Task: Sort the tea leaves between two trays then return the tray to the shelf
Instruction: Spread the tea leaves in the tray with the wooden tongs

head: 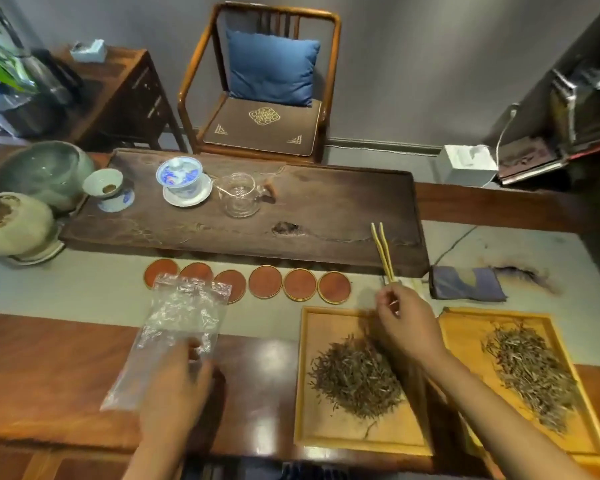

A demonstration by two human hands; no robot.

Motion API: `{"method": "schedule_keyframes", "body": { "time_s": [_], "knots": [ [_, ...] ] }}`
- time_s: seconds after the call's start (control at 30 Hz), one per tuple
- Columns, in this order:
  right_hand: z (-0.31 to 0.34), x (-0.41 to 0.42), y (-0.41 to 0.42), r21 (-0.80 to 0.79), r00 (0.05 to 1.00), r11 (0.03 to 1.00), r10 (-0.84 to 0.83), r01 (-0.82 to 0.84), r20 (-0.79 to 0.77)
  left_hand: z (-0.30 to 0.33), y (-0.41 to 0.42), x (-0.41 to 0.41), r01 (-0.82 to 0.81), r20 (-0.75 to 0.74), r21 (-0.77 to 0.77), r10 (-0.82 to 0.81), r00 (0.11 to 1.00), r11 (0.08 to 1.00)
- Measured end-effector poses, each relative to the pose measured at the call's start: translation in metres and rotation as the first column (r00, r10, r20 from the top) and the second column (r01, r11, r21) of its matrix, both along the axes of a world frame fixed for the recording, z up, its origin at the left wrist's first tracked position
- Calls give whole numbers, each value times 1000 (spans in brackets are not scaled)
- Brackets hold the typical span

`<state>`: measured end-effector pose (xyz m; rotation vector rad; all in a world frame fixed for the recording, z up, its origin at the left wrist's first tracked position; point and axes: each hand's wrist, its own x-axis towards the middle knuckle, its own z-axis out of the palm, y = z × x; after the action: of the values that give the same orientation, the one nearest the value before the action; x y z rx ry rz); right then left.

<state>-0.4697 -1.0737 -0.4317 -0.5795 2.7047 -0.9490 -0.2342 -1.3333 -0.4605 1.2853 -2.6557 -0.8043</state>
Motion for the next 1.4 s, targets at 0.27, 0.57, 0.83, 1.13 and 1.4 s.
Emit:
{"method": "schedule_keyframes", "body": {
  "time_s": [0.27, 0.57, 0.83, 1.13, 1.4],
  "knots": [
    [-20, -102, -10, 276, 984, 951, -103, 140, -146, -43, 93, -71, 302, 43, 50, -304, 952, 952],
    [-58, -107, -32, 348, 964, 912, -145, 218, -224, -75, 111, -65, 292, -3, 76, -293, 956, 953],
    [-42, -68, -1, 36, 935, 976, -195, 215, -298, -84, 109, -48, 282, -198, 137, -252, 947, 950],
    [-47, 108, 83, -45, 986, 998, -50, 43, -157, -92, 128, -30, 226, -345, 100, -179, 921, 969],
    [-72, 137, 82, -76, 978, 997, 14, -30, -207, -101, 133, -31, 154, -417, 10, -135, 899, 988]
  ]
}}
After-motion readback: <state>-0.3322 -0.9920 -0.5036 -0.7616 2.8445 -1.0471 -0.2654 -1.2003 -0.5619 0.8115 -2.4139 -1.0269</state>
